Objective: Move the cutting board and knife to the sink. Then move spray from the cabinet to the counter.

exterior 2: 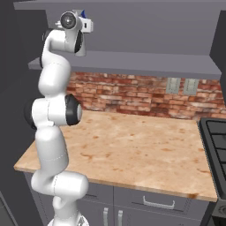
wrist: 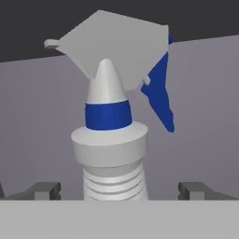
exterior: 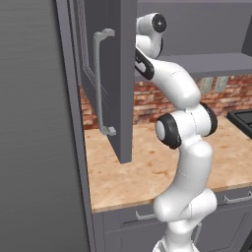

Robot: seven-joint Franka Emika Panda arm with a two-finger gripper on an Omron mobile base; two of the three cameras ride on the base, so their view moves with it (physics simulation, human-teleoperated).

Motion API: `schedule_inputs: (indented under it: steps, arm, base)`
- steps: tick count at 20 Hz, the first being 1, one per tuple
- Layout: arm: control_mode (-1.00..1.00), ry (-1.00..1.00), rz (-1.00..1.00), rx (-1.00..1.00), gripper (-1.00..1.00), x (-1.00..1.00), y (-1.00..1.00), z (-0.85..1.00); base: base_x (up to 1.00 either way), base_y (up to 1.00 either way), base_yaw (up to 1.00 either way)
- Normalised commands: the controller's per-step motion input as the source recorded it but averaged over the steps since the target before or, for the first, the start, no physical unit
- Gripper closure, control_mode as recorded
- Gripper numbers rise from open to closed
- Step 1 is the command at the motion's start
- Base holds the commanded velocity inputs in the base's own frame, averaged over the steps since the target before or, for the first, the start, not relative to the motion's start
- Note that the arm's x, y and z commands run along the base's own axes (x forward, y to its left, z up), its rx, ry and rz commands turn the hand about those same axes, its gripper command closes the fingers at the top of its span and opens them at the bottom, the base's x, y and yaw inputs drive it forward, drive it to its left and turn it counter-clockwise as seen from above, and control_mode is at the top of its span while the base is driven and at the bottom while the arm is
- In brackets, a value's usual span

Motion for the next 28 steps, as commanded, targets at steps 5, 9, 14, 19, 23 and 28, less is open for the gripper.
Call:
schedule_inputs:
  steps: [5,9,14,19,23,28]
  arm:
    - [-1.0,0.0,0.0,0.0,-1.0,0.16,0.08,0.0]
    - [-1.0,0.0,0.0,0.0,-1.0,0.15,0.06,0.0]
    - [-1.0,0.0,0.0,0.0,-1.0,0.17,0.02,0.0]
    - [-1.0,0.0,0.0,0.0,-1.0,0.09,0.0,0.0]
    - [-1.0,0.0,0.0,0.0,-1.0,0.02,0.0,0.0]
    - [-1.0,0.0,0.0,0.0,1.0,0.0,0.0,0.0]
  base:
    - [0.0,0.0,0.0]
    - [0.0,0.0,0.0]
    - [0.0,0.0,0.0]
    - [0.0,0.0,0.0]
    - [0.0,0.0,0.0]
    - [0.0,0.0,0.0]
